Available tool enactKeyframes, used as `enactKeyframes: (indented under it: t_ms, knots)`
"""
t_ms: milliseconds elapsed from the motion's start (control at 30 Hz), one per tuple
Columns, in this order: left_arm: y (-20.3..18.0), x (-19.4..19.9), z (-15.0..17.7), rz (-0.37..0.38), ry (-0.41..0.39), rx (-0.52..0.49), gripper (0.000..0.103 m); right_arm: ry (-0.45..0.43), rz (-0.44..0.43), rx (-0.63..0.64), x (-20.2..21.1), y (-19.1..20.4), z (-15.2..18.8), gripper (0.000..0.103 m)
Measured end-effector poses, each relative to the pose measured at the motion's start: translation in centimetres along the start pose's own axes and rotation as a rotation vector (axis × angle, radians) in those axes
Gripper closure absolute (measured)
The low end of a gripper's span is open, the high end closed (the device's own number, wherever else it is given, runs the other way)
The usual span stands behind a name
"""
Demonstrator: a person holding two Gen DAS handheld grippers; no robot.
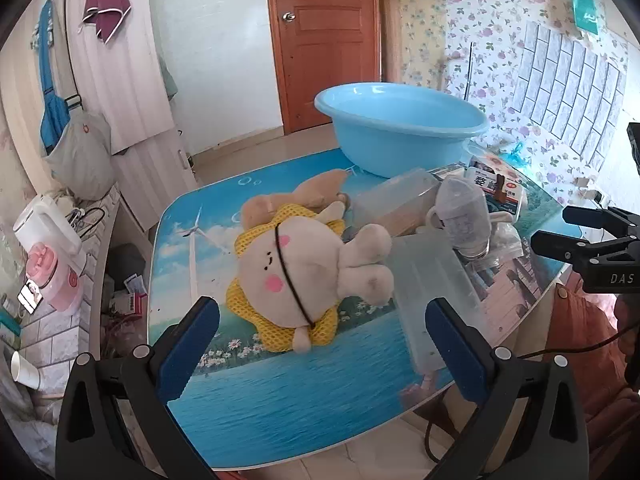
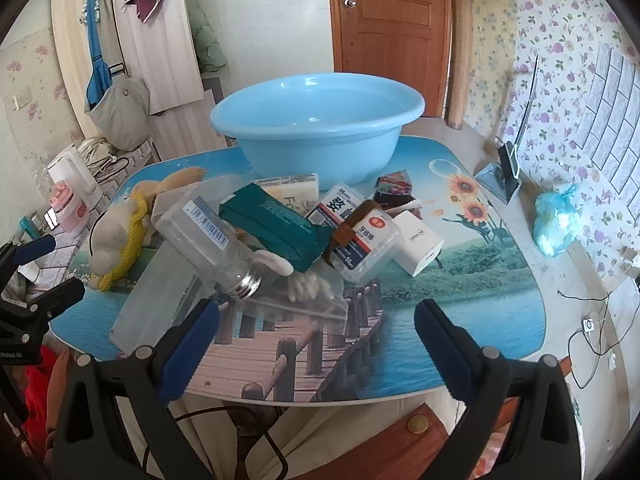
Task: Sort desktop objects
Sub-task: 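Grasp the yellow-maned plush doll with left tool while right tool grasps the clear glass bottle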
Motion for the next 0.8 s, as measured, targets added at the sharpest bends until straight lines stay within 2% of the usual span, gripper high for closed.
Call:
enactKeyframes:
  t_ms: [100, 533, 800]
  knots:
    - [0.3, -0.1, 0.2, -0.005, 0.003, 0.008, 0.0, 0.002, -0.001, 0.006, -0.2, 0.1, 0.0, 0.009]
    - [2.4, -1.3, 1.4, -0.012, 0.036, 0.061, 0.0, 0.019, 0.008, 0.005, -0.8, 0.1, 0.4, 0.009]
    - [3.5, -2.0, 1.3, -0.013, 0.04, 0.085, 0.0, 0.031, 0.013, 0.008, -1.5, 0.3, 0.5, 0.014]
Point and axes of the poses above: each gripper's, at about its wrist camera, not at the fingertips, and x roughly against the way its jaws point, y to its left, z to its underside, the point moved 8 cm from there along -x, roughly the way its jaws point
